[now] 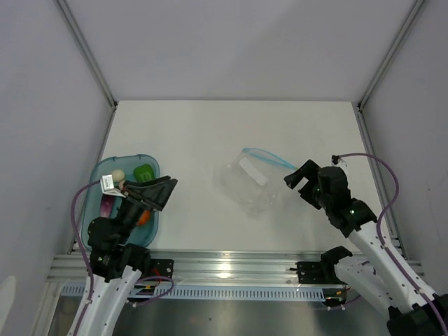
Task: Place the food in the zip-top bag and seal the zipper
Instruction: Pick up the zipper food storage bag at the center of the board.
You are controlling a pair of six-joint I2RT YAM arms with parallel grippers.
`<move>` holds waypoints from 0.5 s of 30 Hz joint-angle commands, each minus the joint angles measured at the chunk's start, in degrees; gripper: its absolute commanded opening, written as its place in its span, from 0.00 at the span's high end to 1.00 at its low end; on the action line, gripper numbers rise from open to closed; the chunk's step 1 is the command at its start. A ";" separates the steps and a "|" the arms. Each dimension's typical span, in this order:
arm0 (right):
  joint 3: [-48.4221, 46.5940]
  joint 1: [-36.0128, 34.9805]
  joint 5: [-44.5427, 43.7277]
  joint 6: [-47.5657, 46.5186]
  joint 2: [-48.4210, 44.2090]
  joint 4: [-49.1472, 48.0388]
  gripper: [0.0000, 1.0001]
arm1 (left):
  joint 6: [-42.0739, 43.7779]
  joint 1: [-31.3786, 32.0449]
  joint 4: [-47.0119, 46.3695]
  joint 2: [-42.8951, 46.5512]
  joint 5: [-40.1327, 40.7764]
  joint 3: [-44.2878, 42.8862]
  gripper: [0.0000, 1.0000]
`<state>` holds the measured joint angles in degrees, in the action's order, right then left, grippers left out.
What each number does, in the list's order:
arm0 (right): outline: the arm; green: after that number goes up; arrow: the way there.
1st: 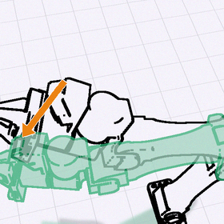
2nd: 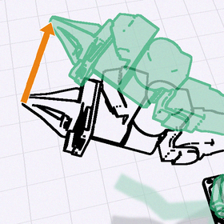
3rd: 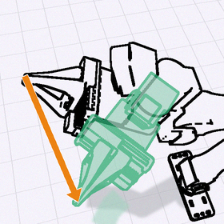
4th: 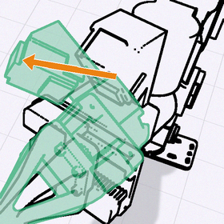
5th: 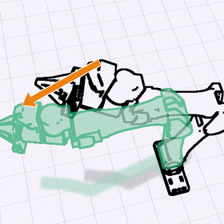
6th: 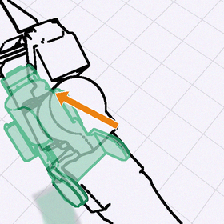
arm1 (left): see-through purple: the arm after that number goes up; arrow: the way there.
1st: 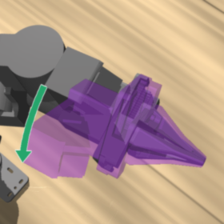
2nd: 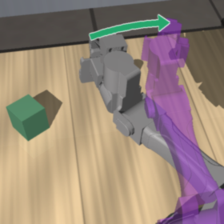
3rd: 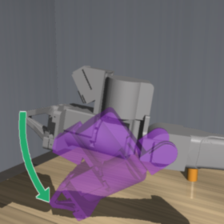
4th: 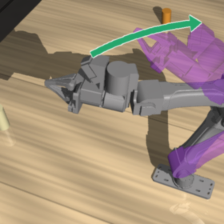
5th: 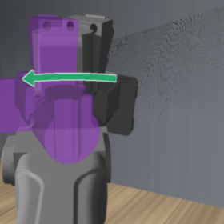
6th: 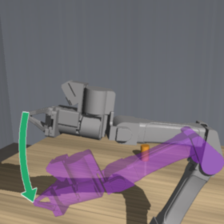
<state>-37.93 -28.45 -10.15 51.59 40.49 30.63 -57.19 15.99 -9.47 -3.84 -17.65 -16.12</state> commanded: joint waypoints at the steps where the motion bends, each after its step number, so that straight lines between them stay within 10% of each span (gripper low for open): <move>1: -2.15 10.73 7.05 -4.13 7.29 0.42 0.01 | 1.92 -0.17 27.63 -0.82 10.87 -8.66 0.00; 15: -7.68 24.76 31.50 -11.78 38.67 -24.91 0.18 | 15.52 -0.17 37.51 -11.37 -2.03 -21.14 0.11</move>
<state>-41.76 -3.81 13.98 41.58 75.79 14.46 -46.50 15.99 26.41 -14.22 -15.97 -34.11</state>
